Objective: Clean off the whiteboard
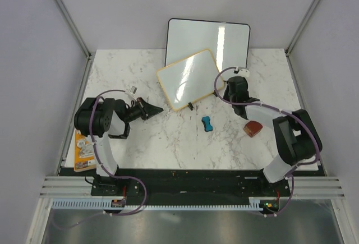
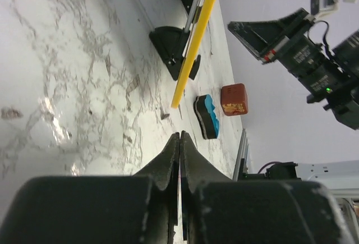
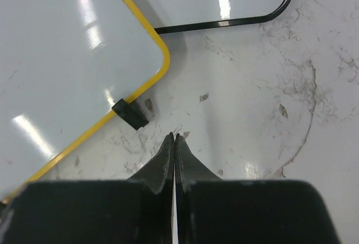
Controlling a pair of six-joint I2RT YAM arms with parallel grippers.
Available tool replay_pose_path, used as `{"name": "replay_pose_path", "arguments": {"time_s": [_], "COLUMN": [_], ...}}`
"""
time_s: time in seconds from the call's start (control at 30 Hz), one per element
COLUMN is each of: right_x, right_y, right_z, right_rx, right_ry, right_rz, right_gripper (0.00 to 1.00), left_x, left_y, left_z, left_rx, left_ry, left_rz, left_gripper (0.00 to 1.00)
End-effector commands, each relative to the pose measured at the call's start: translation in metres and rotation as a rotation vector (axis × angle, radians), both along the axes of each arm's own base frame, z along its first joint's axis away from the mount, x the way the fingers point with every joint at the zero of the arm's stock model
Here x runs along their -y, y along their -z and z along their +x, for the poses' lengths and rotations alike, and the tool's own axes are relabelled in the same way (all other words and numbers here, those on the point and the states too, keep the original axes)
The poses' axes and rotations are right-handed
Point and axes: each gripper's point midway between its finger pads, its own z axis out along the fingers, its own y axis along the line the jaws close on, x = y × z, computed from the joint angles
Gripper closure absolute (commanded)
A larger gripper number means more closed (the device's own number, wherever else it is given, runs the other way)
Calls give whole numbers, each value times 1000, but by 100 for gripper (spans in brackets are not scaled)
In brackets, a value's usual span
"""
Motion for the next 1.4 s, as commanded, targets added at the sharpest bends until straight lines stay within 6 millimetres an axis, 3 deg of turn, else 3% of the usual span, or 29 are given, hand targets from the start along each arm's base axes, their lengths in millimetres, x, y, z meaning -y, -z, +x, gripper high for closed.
{"name": "replay_pose_path", "arguments": {"time_s": [0.0, 0.03, 0.1, 0.13, 0.33, 0.43, 0.5, 0.57, 0.9, 1.17, 1.27, 1.33, 1.37], "right_x": [-5, -4, -8, -7, -1, -2, -10, -19, -63, -94, -83, -71, -62], "right_y": [11, 26, 26, 40, 53, 59, 61, 67, 63, 61, 54, 41, 23], "right_z": [37, 40, 52, 54, 70, 75, 80, 81, 49, 7, -2, -8, -7], "right_rx": [32, 8, 18, -14, -24, -18, -20, -29, -33, -66, -36, 1, 45], "right_ry": [43, 50, 51, 60, 112, 108, 81, 49, -88, -161, -107, -71, -39], "right_rz": [18, 9, 15, 15, 18, 20, 39, 65, 156, 157, 145, 136, 123], "right_gripper": [100, 100, 100, 100, 100, 100, 100, 100, 100, 100, 100, 100, 100], "left_x": [-2, -2, -1, 0, 3, 4, 5, 6, 5, -1, -6, -12, -14], "left_y": [-72, -75, -87, -91, -123, -133, -127, -136, -141, -142, -139, -146, -140], "left_z": [-3, -7, -20, -25, -59, -68, -68, -68, -74, -68, -64, -56, -57], "left_rx": [343, 348, 380, 388, 457, 487, 438, 504, 519, 476, 432, 447, 405], "left_ry": [-28, -22, 8, 16, 79, 94, 97, 90, 69, 16, -12, -60, -63], "left_rz": [-44, -43, -43, -45, -62, -45, -22, 21, 127, 182, 225, 267, 284], "left_gripper": [98, 98, 98, 98, 98, 98, 98, 98, 98, 98, 93, 79, 70]}}
